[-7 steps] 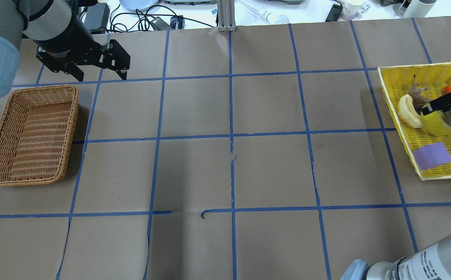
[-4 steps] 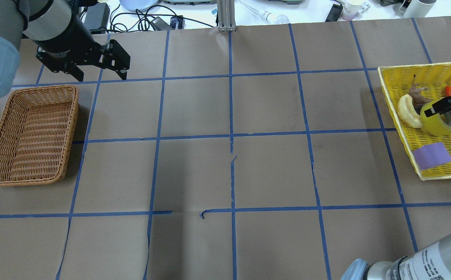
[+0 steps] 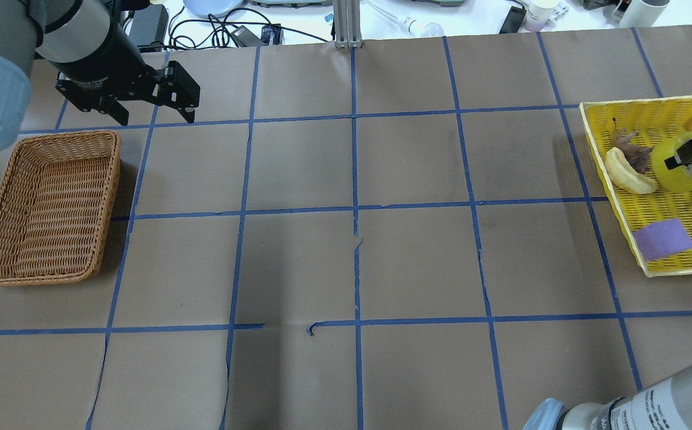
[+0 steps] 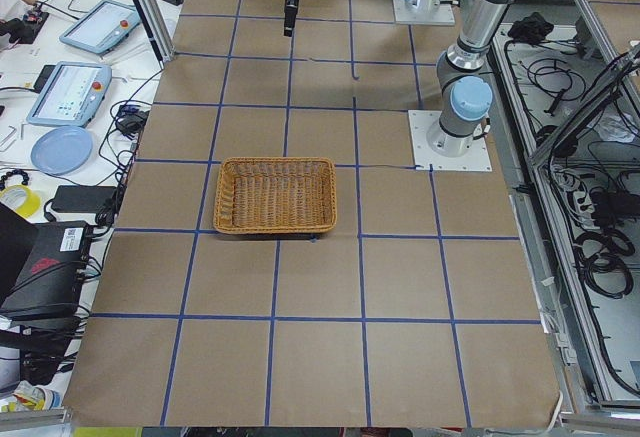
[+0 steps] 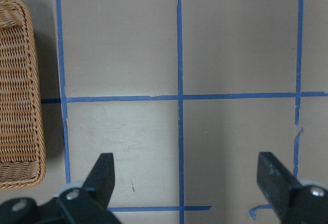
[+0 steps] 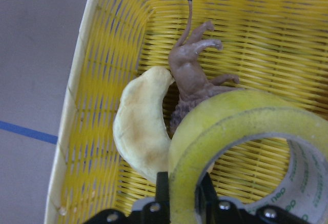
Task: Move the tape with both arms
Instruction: 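Grasp the yellow tape roll with the right gripper and lift it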
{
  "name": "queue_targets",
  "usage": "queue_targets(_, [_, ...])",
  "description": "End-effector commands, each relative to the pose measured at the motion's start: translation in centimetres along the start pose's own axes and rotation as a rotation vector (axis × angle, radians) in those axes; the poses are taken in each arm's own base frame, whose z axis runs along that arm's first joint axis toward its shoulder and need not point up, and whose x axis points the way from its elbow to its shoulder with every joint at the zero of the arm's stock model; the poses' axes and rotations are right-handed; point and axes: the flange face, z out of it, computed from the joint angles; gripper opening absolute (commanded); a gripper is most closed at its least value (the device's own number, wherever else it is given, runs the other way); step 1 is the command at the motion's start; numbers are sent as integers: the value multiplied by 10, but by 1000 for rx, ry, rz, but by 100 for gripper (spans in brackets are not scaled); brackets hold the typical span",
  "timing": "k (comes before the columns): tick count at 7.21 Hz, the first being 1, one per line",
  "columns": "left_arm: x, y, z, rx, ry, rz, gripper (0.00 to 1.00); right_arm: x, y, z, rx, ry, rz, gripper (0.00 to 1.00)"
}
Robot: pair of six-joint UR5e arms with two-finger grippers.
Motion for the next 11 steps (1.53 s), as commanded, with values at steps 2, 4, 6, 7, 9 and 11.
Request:
queue_targets(2, [0, 0, -1, 1, 0, 1, 100, -160, -69, -30, -79, 151, 22, 12])
queue_targets(4, [0, -1, 0, 0, 0, -1, 100, -283, -96, -5, -101, 220, 162, 11])
queue_targets(6, [0, 1, -1, 0, 0, 1, 100, -414, -101, 35, -95, 212, 294, 11])
queue_targets(7, [0, 0, -2, 3, 0, 1, 100, -464, -94, 56, -115, 213, 336, 11])
queue_targets(9, [0, -1, 0, 0, 1, 1, 100, -527, -72, 92, -165, 211, 433, 10])
queue_targets(11, [0, 0, -1, 1, 0, 1, 100, -570, -42, 140, -260, 238, 509, 10])
